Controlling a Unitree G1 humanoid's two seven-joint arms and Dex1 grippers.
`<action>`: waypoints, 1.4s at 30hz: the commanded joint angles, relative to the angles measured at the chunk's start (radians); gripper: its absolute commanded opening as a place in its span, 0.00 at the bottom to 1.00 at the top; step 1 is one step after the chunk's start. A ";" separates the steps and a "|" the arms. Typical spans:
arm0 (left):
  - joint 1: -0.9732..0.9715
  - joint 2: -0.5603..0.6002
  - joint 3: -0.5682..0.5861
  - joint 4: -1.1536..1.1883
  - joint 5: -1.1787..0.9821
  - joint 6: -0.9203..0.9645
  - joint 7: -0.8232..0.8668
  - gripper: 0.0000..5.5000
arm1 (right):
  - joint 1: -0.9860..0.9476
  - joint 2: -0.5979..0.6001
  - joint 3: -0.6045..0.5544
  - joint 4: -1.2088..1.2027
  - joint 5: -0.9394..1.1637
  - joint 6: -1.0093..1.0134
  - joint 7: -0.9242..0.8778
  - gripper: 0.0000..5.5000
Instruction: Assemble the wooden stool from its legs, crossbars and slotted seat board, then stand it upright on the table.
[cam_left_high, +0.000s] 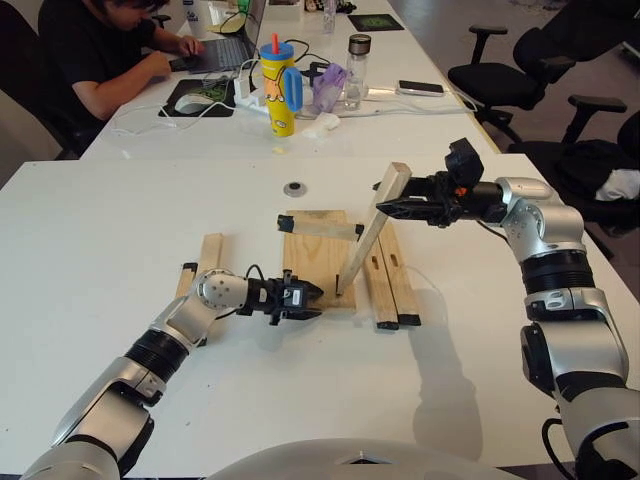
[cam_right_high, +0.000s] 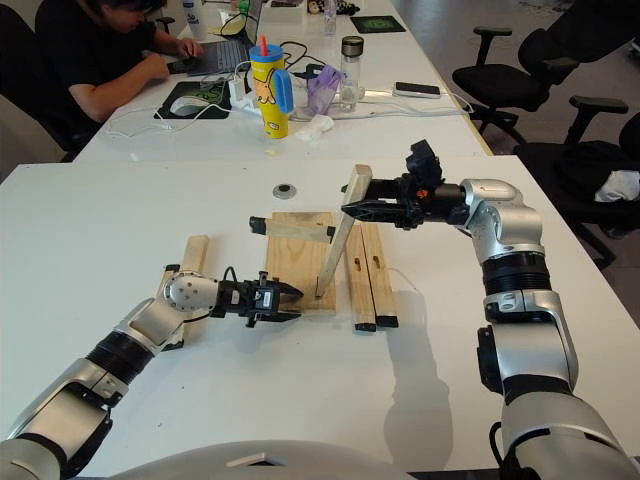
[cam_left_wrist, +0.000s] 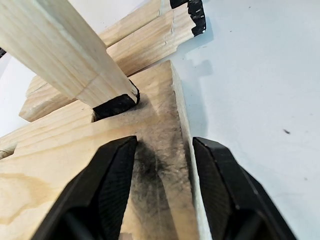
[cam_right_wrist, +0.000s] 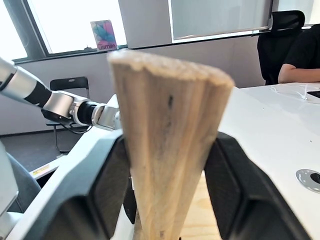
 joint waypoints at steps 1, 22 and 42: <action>0.136 0.071 -0.094 0.109 0.118 0.077 -0.076 0.38 | -0.032 0.001 0.061 0.041 -0.109 -0.074 0.008 0.37; 0.209 0.044 -0.081 0.054 0.077 0.136 -0.013 0.38 | 0.201 -0.098 0.251 -0.092 -0.197 -0.160 -0.009 0.37; 0.215 -0.032 -0.065 0.079 0.082 0.298 0.094 0.38 | 0.098 0.075 0.188 0.001 -0.153 -0.144 -0.210 0.55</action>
